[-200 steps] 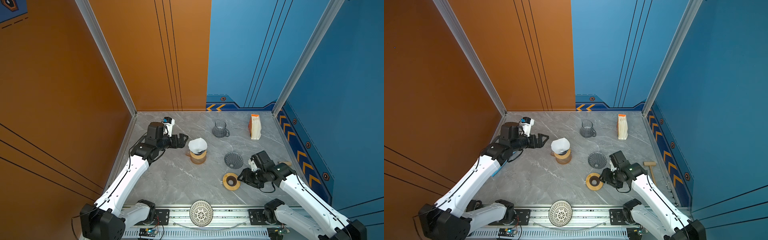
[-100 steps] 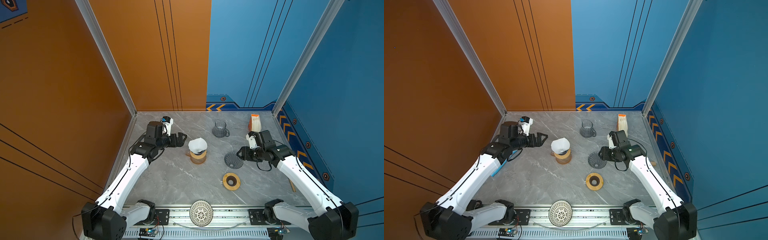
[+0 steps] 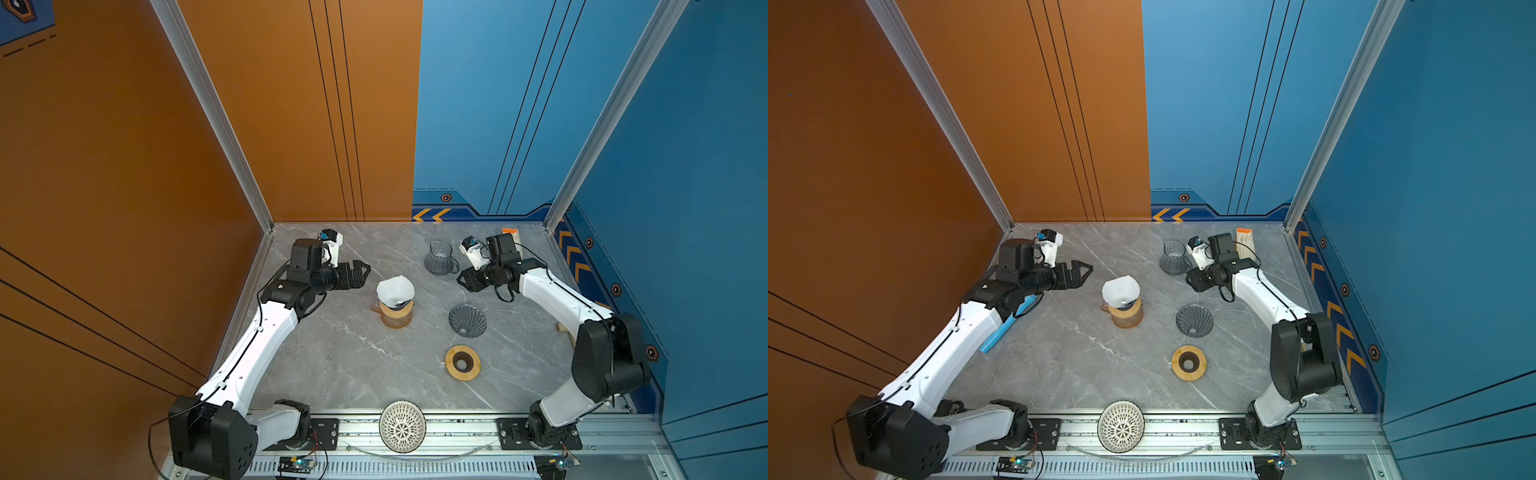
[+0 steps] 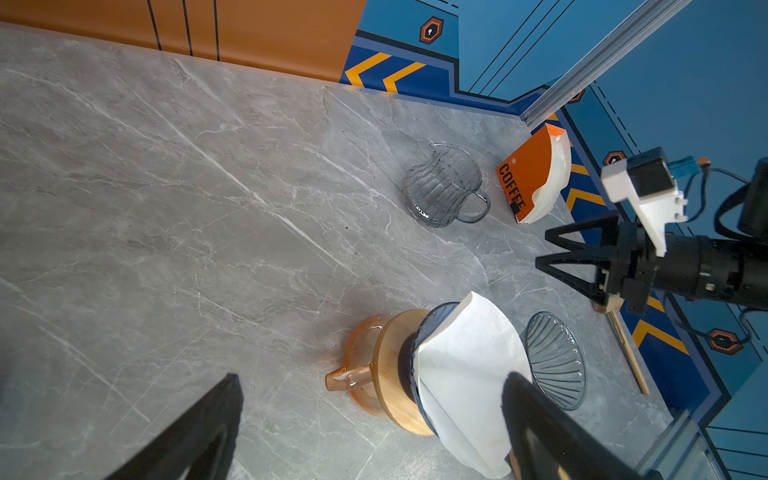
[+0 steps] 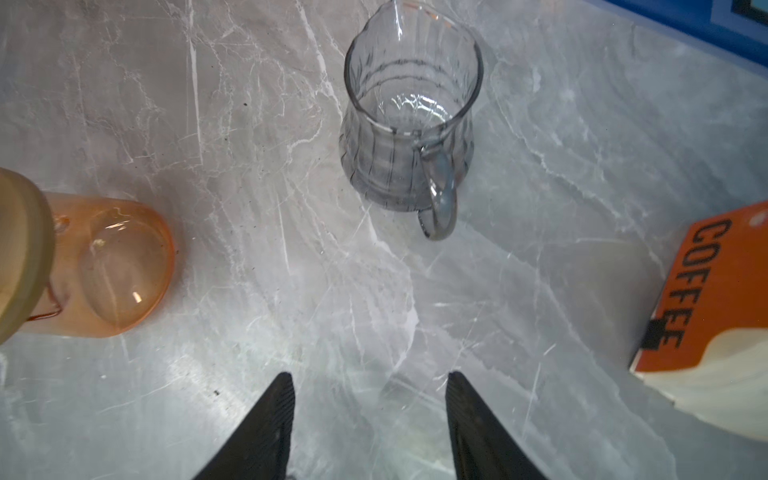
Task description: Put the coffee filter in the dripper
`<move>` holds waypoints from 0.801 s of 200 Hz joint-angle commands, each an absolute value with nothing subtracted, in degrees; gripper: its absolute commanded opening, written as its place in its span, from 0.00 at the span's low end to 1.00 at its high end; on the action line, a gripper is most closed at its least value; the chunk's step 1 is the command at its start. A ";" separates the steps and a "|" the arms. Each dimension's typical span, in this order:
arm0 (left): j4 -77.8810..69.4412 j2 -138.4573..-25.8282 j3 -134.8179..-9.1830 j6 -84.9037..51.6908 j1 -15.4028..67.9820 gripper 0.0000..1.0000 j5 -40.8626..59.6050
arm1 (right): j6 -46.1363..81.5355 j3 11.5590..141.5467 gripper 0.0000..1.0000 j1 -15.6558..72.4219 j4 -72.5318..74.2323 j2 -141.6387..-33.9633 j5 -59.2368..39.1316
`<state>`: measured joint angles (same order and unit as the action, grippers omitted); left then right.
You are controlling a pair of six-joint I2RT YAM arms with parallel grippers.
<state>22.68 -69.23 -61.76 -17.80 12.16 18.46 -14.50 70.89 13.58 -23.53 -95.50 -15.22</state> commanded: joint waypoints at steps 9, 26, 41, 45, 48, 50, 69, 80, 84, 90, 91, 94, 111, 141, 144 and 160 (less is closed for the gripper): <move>23.09 -69.52 -63.37 -16.79 11.44 0.98 20.17 | -22.86 77.68 0.54 11.71 -22.29 -101.88 -18.08; 23.45 -69.43 -63.37 -16.87 11.29 0.98 20.29 | -24.55 80.56 0.52 11.34 -22.75 -105.40 -18.81; 23.85 -69.35 -63.28 -16.96 11.18 0.98 20.18 | -25.34 83.19 0.51 11.12 -23.41 -108.28 -18.37; 23.90 -69.28 -63.21 -16.96 11.16 0.98 20.13 | -25.67 84.07 0.50 11.08 -23.70 -109.18 -18.37; 23.98 -69.22 -63.20 -16.96 11.16 0.98 20.08 | -25.80 84.47 0.50 11.08 -23.83 -109.47 -18.37; 24.04 -69.25 -63.19 -16.96 11.16 0.98 20.07 | -25.83 84.66 0.50 11.03 -23.98 -109.79 -18.48; 24.26 -69.02 -62.96 -17.05 11.08 0.98 20.00 | -26.28 87.03 0.50 10.96 -24.29 -112.16 -19.52; 24.45 -69.05 -62.93 -17.09 11.07 0.98 20.00 | -26.58 88.13 0.49 10.99 -24.52 -113.29 -20.12; 24.57 -69.10 -62.93 -17.14 11.09 0.98 20.01 | -26.60 88.53 0.49 10.99 -24.52 -113.68 -20.21; 24.61 -69.00 -62.93 -17.14 11.09 0.98 20.04 | -26.55 88.95 0.49 10.99 -24.59 -114.16 -20.14; 24.61 -68.95 -62.88 -17.09 11.08 0.98 20.08 | -26.59 89.04 0.49 10.99 -24.60 -114.30 -20.13; 24.61 -68.91 -62.87 -17.21 11.07 0.98 20.15 | -26.55 89.36 0.49 10.94 -24.65 -114.68 -20.13; 24.69 -68.65 -62.74 -17.40 11.09 0.98 20.30 | -26.43 90.53 0.44 10.97 -24.92 -116.10 -19.96; 24.86 -67.70 -62.39 -17.56 11.12 0.98 20.02 | -26.96 91.17 0.41 11.29 -24.96 -117.55 -19.16; 24.93 -67.64 -62.32 -17.53 11.08 0.98 19.94 | -27.11 91.22 0.41 11.33 -25.07 -117.58 -19.16; 25.23 -67.33 -62.06 -17.49 11.08 0.98 19.59 | -27.72 91.41 0.41 11.43 -25.55 -118.18 -19.29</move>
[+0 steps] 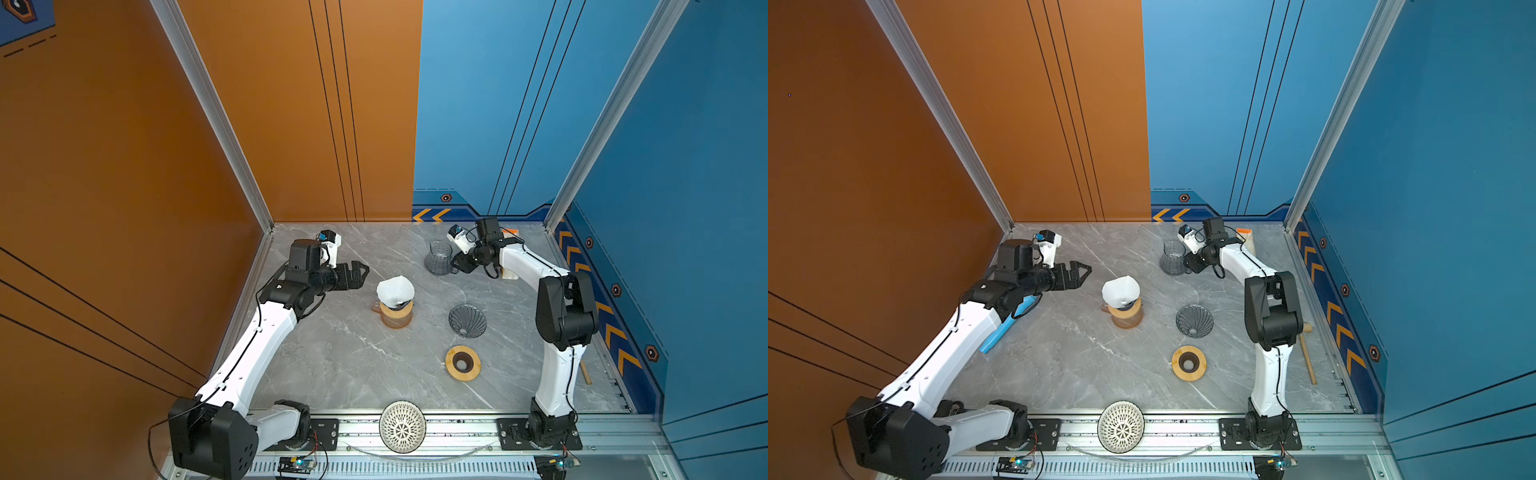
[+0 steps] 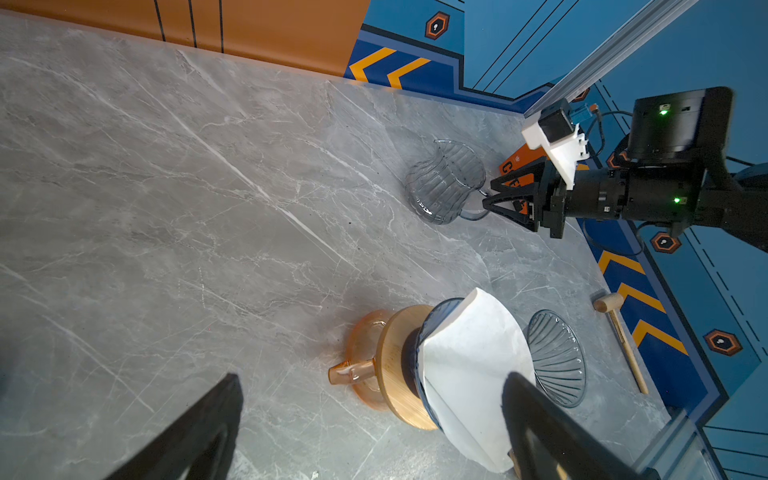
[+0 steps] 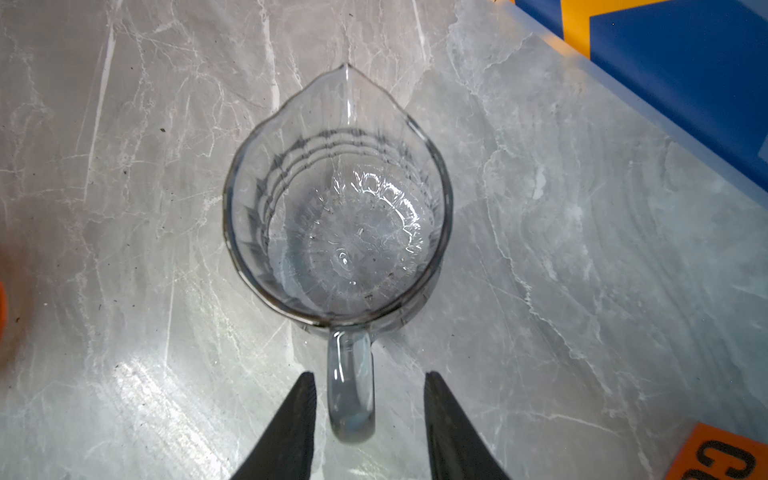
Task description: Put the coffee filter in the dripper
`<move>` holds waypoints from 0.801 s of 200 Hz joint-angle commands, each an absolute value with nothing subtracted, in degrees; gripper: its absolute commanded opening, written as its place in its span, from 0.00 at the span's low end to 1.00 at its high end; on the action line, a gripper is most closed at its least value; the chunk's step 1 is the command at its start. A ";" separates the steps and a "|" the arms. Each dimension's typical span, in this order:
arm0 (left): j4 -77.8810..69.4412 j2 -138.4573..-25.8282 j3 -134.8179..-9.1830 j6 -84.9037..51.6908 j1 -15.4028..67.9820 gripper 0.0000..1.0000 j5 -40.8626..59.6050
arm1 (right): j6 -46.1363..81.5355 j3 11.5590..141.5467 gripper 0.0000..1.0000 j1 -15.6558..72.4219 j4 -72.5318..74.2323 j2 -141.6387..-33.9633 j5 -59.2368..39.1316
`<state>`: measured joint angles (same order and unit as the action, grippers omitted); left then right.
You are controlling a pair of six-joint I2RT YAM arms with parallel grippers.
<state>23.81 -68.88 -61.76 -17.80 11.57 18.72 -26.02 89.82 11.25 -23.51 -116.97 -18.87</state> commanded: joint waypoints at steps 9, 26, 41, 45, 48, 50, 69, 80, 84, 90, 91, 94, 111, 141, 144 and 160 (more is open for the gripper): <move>25.31 -67.16 -61.88 -17.49 11.10 0.98 19.40 | -27.77 91.40 0.40 11.42 -25.58 -118.43 -19.08; 25.59 -67.04 -61.65 -17.62 11.07 0.98 19.07 | -27.60 91.62 0.37 11.40 -25.62 -118.48 -18.93; 25.69 -66.91 -61.52 -17.67 11.07 0.98 19.15 | -27.54 92.01 0.37 11.49 -25.58 -118.48 -18.90; 25.67 -66.89 -61.42 -17.66 11.09 0.98 19.10 | -27.59 92.11 0.36 11.58 -25.58 -120.04 -18.75; 25.71 -66.88 -61.43 -17.67 11.10 0.98 19.10 | -27.65 92.24 0.36 11.55 -25.65 -120.22 -18.64; 25.72 -66.82 -61.44 -17.67 11.12 0.98 19.12 | -27.66 92.27 0.35 11.61 -25.71 -120.32 -18.52; 25.80 -66.71 -61.52 -17.66 11.07 0.98 19.16 | -27.83 92.90 0.32 11.95 -26.02 -120.90 -18.04; 26.06 -66.62 -61.60 -17.58 11.07 0.98 19.07 | -27.73 93.27 0.31 12.11 -26.10 -121.17 -17.80; 26.08 -66.60 -61.60 -17.50 11.08 0.98 19.03 | -27.73 93.32 0.31 12.14 -26.19 -121.24 -17.70; 26.20 -66.62 -61.69 -17.49 11.08 0.98 18.99 | -27.83 93.47 0.30 12.25 -26.19 -121.45 -17.43; 26.19 -66.62 -61.69 -17.49 11.12 0.98 18.98 | -27.85 93.49 0.30 12.23 -26.19 -121.46 -17.37; 26.35 -66.62 -61.68 -17.49 11.10 0.98 18.96 | -27.84 93.56 0.29 12.26 -26.19 -121.49 -17.21; 26.37 -66.58 -61.70 -17.49 11.08 0.98 19.13 | -28.08 93.76 0.24 12.48 -26.19 -121.77 -16.43; 26.55 -66.53 -61.62 -17.49 11.07 0.98 18.97 | -28.79 93.06 0.18 12.72 -26.21 -121.21 -15.43; 26.57 -66.53 -61.61 -17.47 11.09 0.98 18.96 | -28.88 93.07 0.18 12.74 -26.26 -121.20 -15.35; 26.72 -66.45 -61.61 -17.49 11.06 0.98 18.98 | -29.33 92.57 0.16 12.70 -26.11 -120.85 -15.05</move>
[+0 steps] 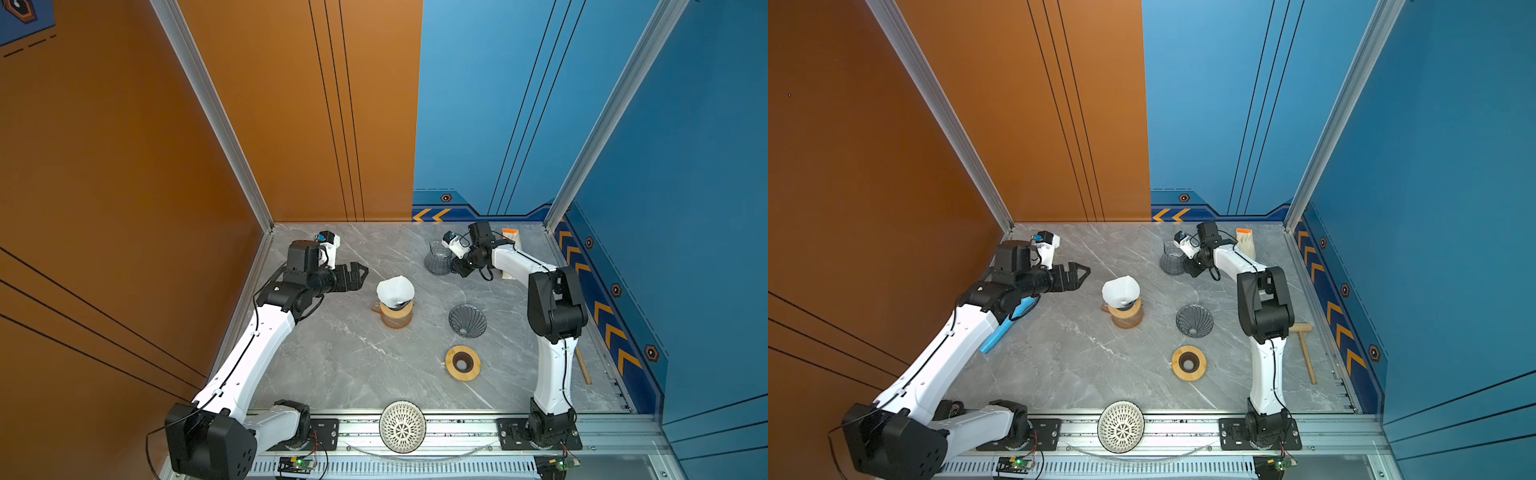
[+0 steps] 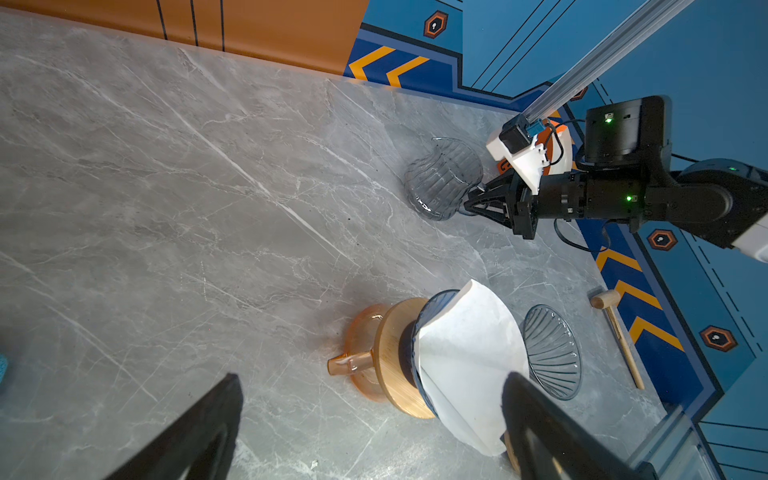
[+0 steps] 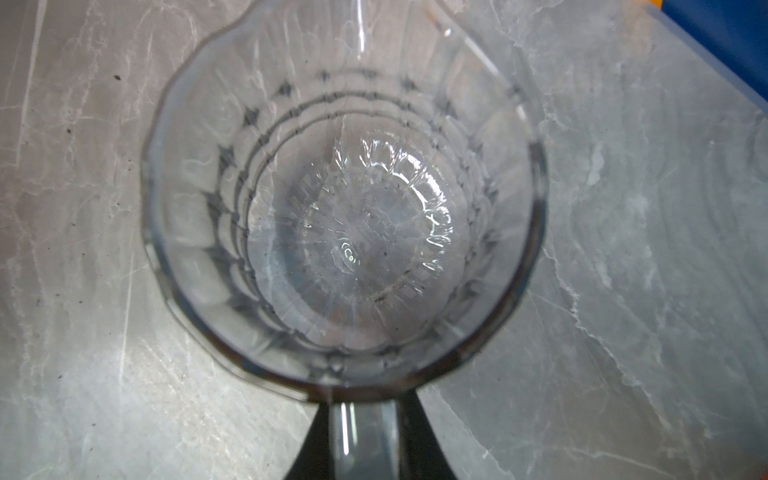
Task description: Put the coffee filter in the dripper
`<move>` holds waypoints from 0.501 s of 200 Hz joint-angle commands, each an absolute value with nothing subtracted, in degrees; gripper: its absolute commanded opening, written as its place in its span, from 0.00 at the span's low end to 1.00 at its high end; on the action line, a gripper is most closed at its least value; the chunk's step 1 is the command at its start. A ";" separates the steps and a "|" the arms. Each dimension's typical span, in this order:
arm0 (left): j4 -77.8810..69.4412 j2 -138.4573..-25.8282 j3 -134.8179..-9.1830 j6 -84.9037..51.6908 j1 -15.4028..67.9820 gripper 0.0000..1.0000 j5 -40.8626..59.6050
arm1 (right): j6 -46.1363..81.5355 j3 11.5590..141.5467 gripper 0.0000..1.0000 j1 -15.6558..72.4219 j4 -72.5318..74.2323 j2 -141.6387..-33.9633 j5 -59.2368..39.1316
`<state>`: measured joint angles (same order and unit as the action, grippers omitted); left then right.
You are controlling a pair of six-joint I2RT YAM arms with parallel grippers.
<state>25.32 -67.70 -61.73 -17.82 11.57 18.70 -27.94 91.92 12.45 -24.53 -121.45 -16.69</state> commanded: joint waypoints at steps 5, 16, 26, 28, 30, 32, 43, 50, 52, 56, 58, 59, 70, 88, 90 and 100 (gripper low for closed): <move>26.72 -66.49 -61.61 -17.48 11.07 0.98 18.97 | -29.53 92.40 0.16 12.66 -26.15 -120.77 -15.03; 26.81 -66.45 -61.60 -17.49 11.05 0.98 18.93 | -29.76 91.93 0.12 12.60 -26.14 -120.36 -15.04; 26.81 -66.47 -61.68 -17.49 11.05 0.98 18.98 | -30.32 91.44 0.10 12.61 -26.19 -119.96 -15.33; 26.76 -66.45 -61.70 -17.49 11.09 0.98 18.92 | -30.47 91.27 0.10 12.62 -26.18 -119.73 -15.37; 26.77 -66.45 -61.68 -17.49 11.08 0.98 18.95 | -30.60 91.15 0.10 12.51 -26.14 -119.67 -15.38; 26.78 -66.49 -61.69 -17.49 11.08 0.98 18.84 | -30.72 91.01 0.10 12.53 -26.11 -119.59 -15.42; 26.80 -66.53 -61.79 -17.40 11.10 0.98 18.89 | -31.05 90.42 0.09 12.57 -26.10 -119.22 -15.67; 26.77 -66.62 -61.87 -17.40 11.07 0.98 18.96 | -31.37 90.00 0.08 12.48 -26.15 -119.22 -15.84; 26.80 -66.62 -61.87 -17.40 11.07 0.98 18.98 | -31.53 89.93 0.07 12.48 -26.11 -119.23 -15.85; 26.78 -66.71 -61.92 -17.40 11.03 0.98 18.94 | -31.73 89.64 0.07 12.40 -26.11 -118.38 -15.90; 26.80 -66.71 -61.93 -17.40 11.06 0.98 18.97 | -31.79 89.52 0.07 12.39 -26.17 -117.66 -16.00; 26.80 -66.71 -61.90 -17.40 11.02 0.98 18.93 | -31.89 89.41 0.07 12.39 -26.14 -117.45 -16.00; 26.80 -66.80 -62.02 -17.37 11.04 0.98 19.14 | -32.87 88.47 0.07 12.31 -26.14 -116.43 -16.00; 26.73 -66.97 -62.05 -17.29 11.07 0.98 19.29 | -34.23 86.49 0.06 12.08 -26.10 -114.72 -16.00; 26.74 -66.97 -62.01 -17.31 11.07 0.98 19.32 | -34.31 86.36 0.06 12.01 -26.13 -114.64 -16.06; 26.75 -67.04 -62.04 -17.31 11.05 0.98 19.29 | -34.72 85.20 0.05 11.82 -26.22 -113.62 -16.24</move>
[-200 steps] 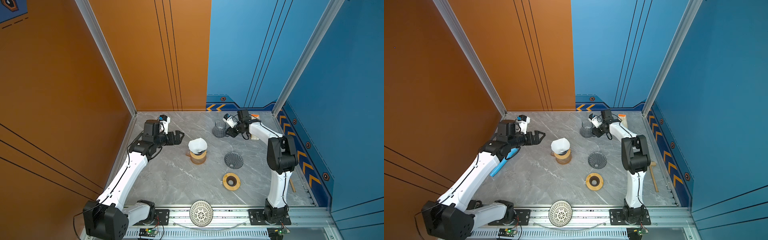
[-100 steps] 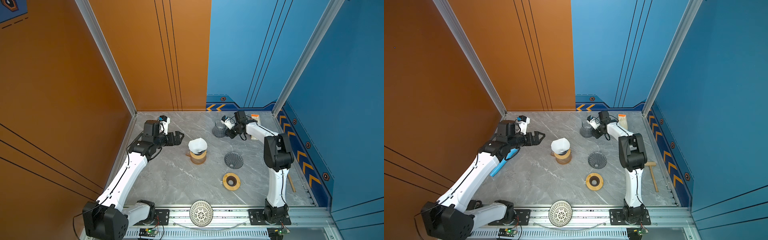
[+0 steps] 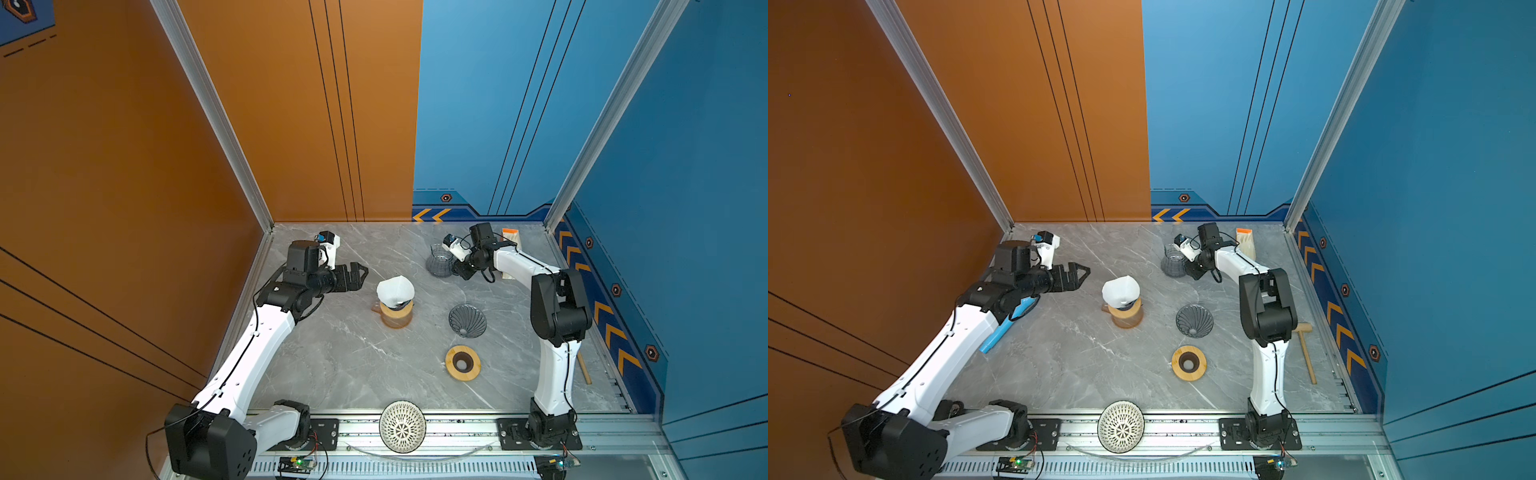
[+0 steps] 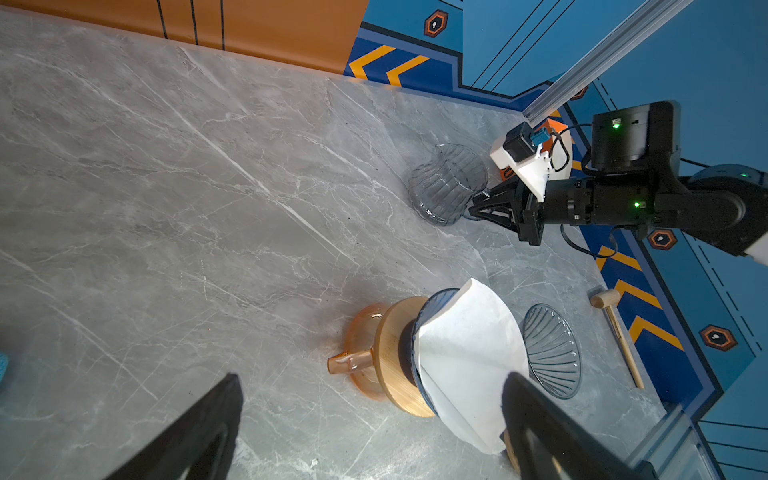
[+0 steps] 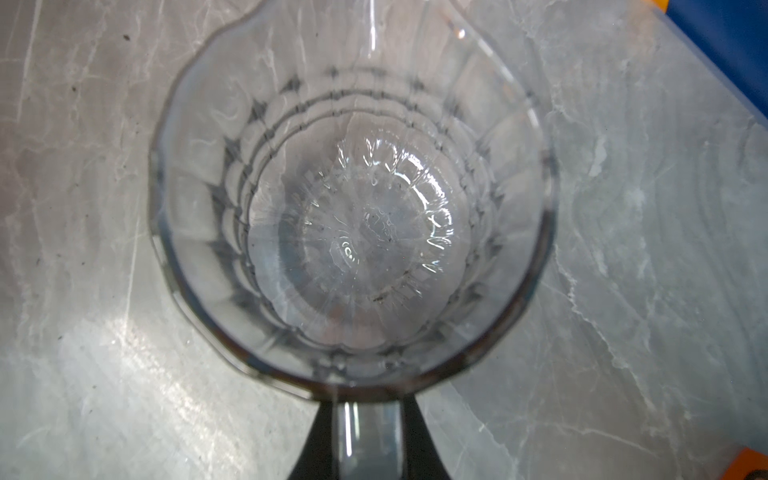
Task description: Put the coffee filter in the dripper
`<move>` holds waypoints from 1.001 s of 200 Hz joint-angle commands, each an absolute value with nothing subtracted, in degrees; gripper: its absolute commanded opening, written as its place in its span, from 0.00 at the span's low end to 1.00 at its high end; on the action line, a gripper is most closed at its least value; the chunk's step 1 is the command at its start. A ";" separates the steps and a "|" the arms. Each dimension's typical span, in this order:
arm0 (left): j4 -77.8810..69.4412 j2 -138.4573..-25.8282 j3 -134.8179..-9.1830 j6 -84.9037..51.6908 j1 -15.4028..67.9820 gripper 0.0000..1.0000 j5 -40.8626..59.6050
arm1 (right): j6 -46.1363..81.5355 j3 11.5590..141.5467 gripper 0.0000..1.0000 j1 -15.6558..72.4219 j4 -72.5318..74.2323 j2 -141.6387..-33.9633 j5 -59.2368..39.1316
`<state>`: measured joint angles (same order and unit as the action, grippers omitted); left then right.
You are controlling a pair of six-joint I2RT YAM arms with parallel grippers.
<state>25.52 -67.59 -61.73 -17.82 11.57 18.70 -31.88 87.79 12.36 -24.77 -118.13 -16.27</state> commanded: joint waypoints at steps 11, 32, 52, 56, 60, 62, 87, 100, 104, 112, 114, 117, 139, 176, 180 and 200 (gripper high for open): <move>26.73 -67.06 -61.94 -17.24 11.07 0.98 19.40 | -35.34 83.72 0.05 11.41 -26.13 -112.43 -16.94; 26.74 -67.04 -61.88 -17.26 11.07 0.98 19.42 | -36.61 80.71 0.04 10.68 -26.20 -110.24 -18.85; 26.72 -67.15 -61.65 -17.31 11.09 0.98 19.47 | -38.08 77.74 0.04 10.31 -26.16 -108.28 -19.87; 26.72 -67.23 -61.67 -17.31 11.07 0.98 19.59 | -38.28 77.18 0.04 10.21 -26.11 -107.92 -20.02; 26.72 -67.23 -61.70 -17.32 11.06 0.98 19.59 | -38.47 76.69 0.04 10.11 -26.13 -107.65 -20.14; 26.72 -67.23 -61.70 -17.32 11.03 0.98 19.57 | -38.60 76.30 0.04 10.07 -26.11 -107.53 -20.20; 26.74 -67.49 -61.69 -17.31 11.07 0.98 19.58 | -40.13 72.91 0.04 9.83 -25.40 -105.74 -21.32; 26.72 -67.65 -61.63 -17.40 11.07 0.98 19.58 | -40.87 71.24 0.04 9.61 -24.60 -104.65 -22.12; 26.72 -67.70 -61.65 -17.40 11.08 0.98 19.63 | -41.02 70.83 0.04 9.55 -24.38 -104.32 -22.35; 26.73 -67.81 -61.64 -17.46 11.07 0.98 19.75 | -41.42 70.07 0.04 9.48 -24.13 -103.64 -22.58; 26.72 -67.84 -61.64 -17.48 11.12 0.98 19.75 | -41.58 69.86 0.04 9.49 -24.09 -103.52 -22.58; 26.72 -67.85 -61.62 -17.49 11.11 0.98 19.76 | -41.76 69.62 0.04 9.49 -24.09 -103.31 -22.59; 26.72 -67.76 -61.39 -17.83 11.08 0.98 19.64 | -42.76 68.35 0.06 9.39 -24.08 -102.02 -22.68; 26.74 -67.33 -60.65 -18.02 11.07 0.98 19.49 | -43.92 66.58 0.08 9.14 -24.13 -100.83 -21.88; 26.72 -67.26 -60.58 -17.97 11.11 0.98 19.41 | -43.90 66.53 0.09 9.13 -24.08 -100.75 -21.95; 26.72 -67.06 -60.47 -18.02 11.08 0.98 19.41 | -43.49 66.59 0.14 9.13 -24.04 -100.54 -21.88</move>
